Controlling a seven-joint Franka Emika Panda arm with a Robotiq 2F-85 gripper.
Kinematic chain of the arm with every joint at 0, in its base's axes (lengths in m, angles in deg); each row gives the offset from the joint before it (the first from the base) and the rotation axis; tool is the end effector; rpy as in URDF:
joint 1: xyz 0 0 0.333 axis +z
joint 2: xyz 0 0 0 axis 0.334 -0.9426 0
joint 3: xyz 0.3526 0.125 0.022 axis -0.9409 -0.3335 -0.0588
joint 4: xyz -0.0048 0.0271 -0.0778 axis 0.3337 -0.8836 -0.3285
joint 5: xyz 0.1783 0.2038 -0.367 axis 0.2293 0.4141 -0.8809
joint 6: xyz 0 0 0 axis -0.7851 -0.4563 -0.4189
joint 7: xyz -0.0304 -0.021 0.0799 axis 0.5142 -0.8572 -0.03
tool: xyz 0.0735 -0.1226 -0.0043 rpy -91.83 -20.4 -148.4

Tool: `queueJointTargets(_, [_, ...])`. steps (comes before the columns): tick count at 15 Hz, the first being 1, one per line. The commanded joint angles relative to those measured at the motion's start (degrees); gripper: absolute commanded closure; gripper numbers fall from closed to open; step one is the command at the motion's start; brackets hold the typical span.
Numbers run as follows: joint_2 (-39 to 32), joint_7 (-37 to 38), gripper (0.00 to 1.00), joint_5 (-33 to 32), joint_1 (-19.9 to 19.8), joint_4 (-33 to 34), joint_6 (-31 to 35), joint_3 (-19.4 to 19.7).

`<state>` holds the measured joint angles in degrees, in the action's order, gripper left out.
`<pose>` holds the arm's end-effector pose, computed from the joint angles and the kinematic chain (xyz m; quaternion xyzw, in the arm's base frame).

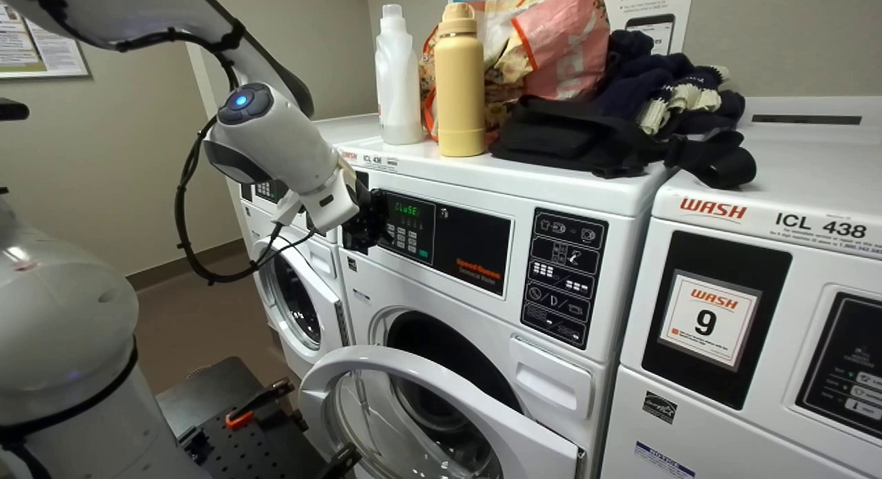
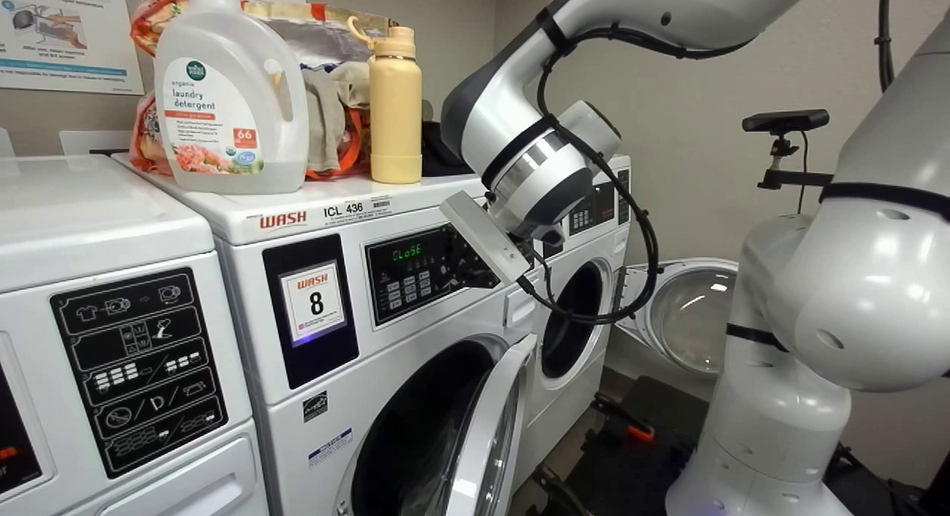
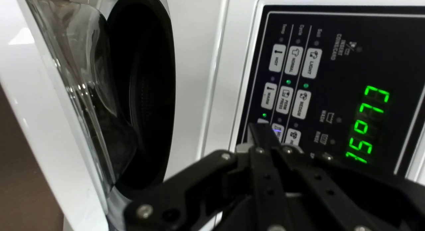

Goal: Press the button on the washing machine

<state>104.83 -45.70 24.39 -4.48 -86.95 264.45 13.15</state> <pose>0.3902 0.0372 0.3078 -0.7324 0.5949 -0.2260 0.2419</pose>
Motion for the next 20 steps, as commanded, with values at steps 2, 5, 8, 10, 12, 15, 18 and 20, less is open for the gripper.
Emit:
queueJointTargets(2, [-1.2,-2.5,1.0,-1.3,-2.5,1.1,0.2,0.3])
queueJointTargets(5, [-2.3,-3.4,1.0,-2.4,-3.6,2.3,-0.2,0.4])
queueJointTargets(8, [-3.6,-3.8,1.0,-3.6,-4.1,3.4,-0.5,0.3])
queueJointTargets(10, [-4.6,-4.0,1.0,-4.1,-4.3,4.3,-0.8,0.4])
queueJointTargets(12, [-6.2,-4.3,1.0,-4.7,-4.5,5.6,-1.2,0.6])
queueJointTargets(15, [-9.5,-5.0,1.0,-5.7,-5.0,8.6,-1.9,1.1])
queueJointTargets(18, [-14.3,-6.6,1.0,-6.3,-5.4,12.1,-1.7,1.6])
queueJointTargets(20, [-15.7,-7.4,1.0,-6.2,-5.6,13.0,-2.5,1.9])
